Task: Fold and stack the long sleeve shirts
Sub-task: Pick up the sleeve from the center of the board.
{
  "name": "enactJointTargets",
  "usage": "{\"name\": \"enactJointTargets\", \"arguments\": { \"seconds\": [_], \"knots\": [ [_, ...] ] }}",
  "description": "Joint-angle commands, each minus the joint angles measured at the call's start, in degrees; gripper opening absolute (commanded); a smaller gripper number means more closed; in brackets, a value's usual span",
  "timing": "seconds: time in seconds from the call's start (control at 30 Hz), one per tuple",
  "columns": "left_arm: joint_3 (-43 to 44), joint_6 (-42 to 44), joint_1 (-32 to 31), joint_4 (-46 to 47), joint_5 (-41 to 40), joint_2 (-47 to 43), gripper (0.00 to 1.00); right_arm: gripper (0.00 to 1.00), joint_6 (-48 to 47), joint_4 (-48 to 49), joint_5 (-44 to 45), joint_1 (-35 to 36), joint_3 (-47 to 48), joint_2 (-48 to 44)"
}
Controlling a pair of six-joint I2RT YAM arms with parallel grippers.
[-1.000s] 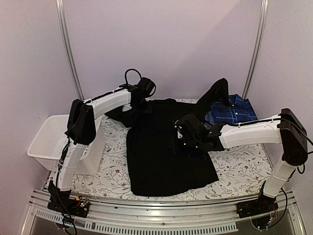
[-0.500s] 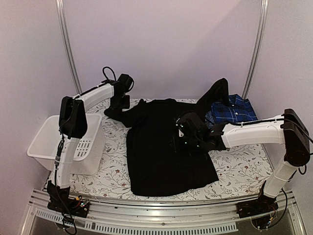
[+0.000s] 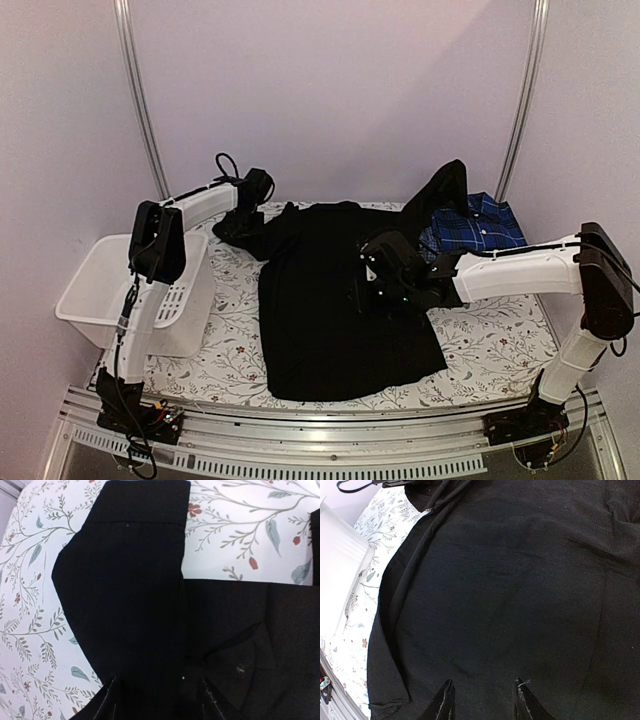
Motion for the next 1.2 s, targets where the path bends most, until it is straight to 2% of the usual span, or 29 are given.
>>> {"name": "enactJointTargets", "arguments": {
  "seconds": [0.0, 0.13, 0.27, 0.3, 0.57, 0.77, 0.87, 1.17],
  "knots": [
    [0.6, 0.6, 1.3, -0.7, -2.1, 1.2, 0.49, 0.38, 0.6, -0.2, 0.0, -0.2, -0.5, -1.3],
    [0.8, 1.3, 1.7, 0.2, -3.7, 0.7, 0.34, 0.38, 0.6, -0.3, -0.2, -0.2, -0.6, -1.2],
    [1.5, 3.1, 1.8, 1.8, -3.6, -0.8, 0.05, 0.38, 0.6, -0.2, -0.1, -0.1, -0.6, -1.3],
    [1.3, 3.6, 1.7, 2.4, -3.3, -1.5, 0.0, 0.38, 0.6, -0.2, 0.0, -0.2, -0.6, -1.2],
    [0.0, 8.6, -2.3, 6.9, -1.2, -8.1, 0.0, 0.38, 0.5, -0.1, 0.2, -0.1, 0.5, -1.0],
    [-5.6, 12.3, -6.9, 12.7, 0.7, -14.9, 0.0, 0.38, 0.0, -0.3, 0.8, -0.4, 0.8, -1.5],
    [-8.4, 13.8, -8.9, 16.2, 4.8, -18.2, 0.0, 0.38, -0.1, -0.3, 1.3, -0.9, 0.5, -2.4],
    [-23.0, 17.8, -13.1, 25.4, 25.7, -27.0, 0.0, 0.39, 0.3, -0.3, 2.5, -3.0, -1.7, -6.4]
  ]
}}
